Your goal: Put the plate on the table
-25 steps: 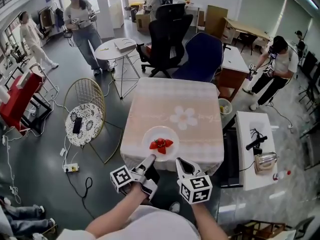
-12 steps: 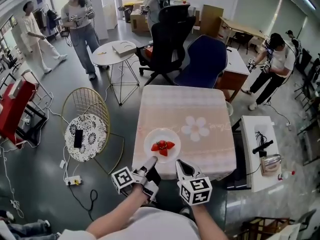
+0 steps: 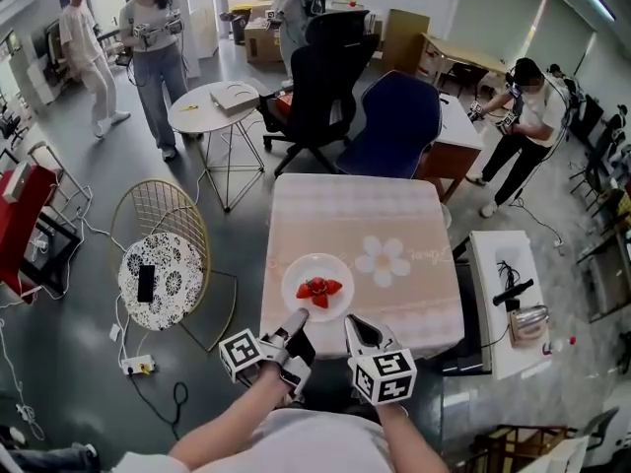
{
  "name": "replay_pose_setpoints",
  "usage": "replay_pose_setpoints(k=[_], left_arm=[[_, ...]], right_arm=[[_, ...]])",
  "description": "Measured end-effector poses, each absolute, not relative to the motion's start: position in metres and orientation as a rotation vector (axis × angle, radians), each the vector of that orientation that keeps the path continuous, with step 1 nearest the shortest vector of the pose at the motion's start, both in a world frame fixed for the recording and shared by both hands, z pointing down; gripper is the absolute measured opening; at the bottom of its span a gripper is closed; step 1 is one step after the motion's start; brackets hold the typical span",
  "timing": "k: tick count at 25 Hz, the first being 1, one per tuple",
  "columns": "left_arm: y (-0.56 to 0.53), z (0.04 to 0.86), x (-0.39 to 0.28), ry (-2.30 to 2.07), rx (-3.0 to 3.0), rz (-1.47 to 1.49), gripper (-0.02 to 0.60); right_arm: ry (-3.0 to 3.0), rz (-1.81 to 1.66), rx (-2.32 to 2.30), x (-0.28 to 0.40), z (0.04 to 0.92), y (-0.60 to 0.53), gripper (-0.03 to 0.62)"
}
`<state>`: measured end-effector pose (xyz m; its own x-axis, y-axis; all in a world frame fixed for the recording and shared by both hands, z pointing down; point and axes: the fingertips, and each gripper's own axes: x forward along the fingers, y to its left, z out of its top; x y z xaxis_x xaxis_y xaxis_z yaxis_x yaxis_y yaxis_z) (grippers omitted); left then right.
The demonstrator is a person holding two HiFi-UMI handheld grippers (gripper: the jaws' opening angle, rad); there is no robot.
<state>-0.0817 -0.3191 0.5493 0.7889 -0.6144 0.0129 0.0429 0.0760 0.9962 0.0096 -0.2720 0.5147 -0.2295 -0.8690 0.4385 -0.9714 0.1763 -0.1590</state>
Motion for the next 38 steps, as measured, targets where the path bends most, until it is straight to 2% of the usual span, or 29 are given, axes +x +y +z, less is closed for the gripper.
replay_pose_setpoints(k=[8,23,38], left_arm=[[-0.334,0.564,-0.059,-0.577,1.421,-0.528,0.018],[-0.375,0.603,0.05,-0.663,1.421,-0.45,0.018],[-0.405,0.662,0.104,-0.805,1.382,-0.354,0.018]], right_arm=[[-2.276,0.635,1.684,0.031,0.532,-0.297,0.005],[-2.3,0.706,1.565,0.139,0.561,-0.345,0.005],[-2.312,0.805,1.436,0.195,0.606,-0.377,0.005]])
